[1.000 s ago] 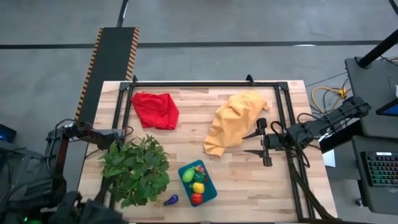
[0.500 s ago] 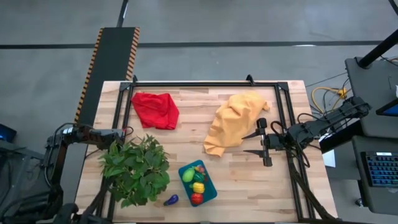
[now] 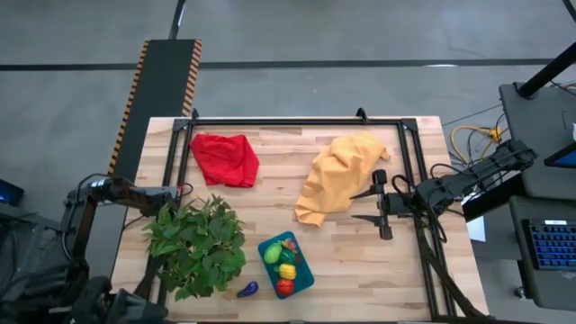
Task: Pick and placing Produce into tupperware
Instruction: Put the eggplant into the bin
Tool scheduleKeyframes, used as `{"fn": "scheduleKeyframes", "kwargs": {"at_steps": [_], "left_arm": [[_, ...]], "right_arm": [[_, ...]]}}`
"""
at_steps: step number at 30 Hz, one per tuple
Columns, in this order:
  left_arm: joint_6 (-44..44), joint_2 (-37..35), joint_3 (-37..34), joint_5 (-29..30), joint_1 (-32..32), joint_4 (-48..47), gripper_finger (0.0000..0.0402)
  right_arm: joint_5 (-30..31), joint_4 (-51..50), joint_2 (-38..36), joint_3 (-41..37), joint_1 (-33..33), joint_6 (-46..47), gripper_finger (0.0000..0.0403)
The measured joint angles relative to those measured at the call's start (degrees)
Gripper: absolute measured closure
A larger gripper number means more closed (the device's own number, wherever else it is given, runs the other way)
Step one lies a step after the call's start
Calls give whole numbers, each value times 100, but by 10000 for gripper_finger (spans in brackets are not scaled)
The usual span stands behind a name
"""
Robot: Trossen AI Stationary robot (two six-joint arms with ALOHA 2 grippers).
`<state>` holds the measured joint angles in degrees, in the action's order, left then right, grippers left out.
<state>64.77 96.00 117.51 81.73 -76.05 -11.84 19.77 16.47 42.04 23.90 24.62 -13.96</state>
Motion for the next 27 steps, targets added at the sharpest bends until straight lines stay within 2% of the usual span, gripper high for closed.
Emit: {"fn": "scheduleKeyframes", "kwargs": {"at_steps": [8,18,27], "left_arm": [[-125,-872,-11,-26,491,-662,196],[-150,-2283,-76,-1050,838,-854,196],[-139,-3282,-604,-2127,1914,-862,196]], "right_arm": [[-2,4,0,0,-2,42,188],[-4,2,2,0,-2,153,188],[-9,2,2,0,-2,193,188]]}}
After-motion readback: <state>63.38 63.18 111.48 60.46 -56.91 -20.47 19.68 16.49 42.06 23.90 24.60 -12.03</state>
